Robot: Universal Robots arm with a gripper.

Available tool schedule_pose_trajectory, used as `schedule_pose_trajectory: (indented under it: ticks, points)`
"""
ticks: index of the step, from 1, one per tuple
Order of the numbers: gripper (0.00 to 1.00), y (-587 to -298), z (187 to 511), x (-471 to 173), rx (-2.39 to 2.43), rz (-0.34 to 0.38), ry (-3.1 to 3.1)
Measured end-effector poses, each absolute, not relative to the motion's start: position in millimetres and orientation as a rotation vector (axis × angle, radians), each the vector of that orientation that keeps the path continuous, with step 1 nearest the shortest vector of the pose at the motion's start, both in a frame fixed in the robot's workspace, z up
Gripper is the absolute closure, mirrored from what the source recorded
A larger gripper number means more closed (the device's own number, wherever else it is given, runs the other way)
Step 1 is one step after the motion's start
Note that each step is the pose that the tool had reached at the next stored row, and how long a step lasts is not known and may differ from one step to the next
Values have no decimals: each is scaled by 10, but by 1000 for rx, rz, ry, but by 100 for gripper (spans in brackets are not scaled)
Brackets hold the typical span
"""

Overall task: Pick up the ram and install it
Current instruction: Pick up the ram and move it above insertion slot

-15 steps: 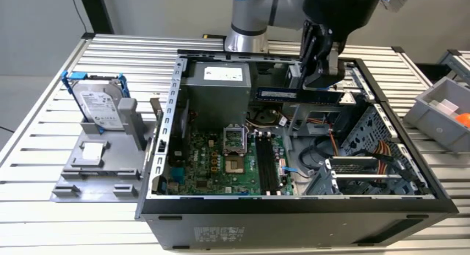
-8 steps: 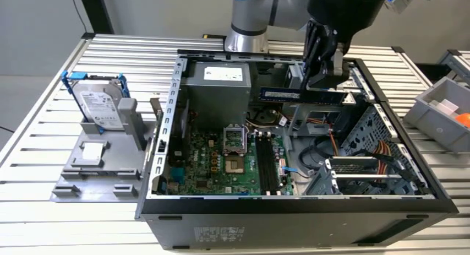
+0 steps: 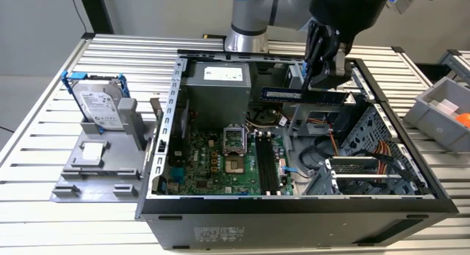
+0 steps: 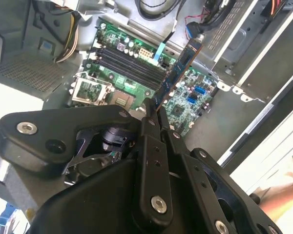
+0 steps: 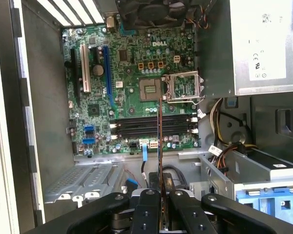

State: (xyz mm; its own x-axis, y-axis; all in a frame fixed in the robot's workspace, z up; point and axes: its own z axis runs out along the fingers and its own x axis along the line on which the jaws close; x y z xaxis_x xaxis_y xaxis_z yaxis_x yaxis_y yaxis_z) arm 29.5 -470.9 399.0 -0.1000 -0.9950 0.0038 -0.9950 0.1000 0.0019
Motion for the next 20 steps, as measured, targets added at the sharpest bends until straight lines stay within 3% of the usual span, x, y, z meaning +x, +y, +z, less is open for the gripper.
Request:
schedule_pose_trajectory:
  ticks: [20]
  points:
    - [100, -4710, 3990, 303, 2059, 2, -2368]
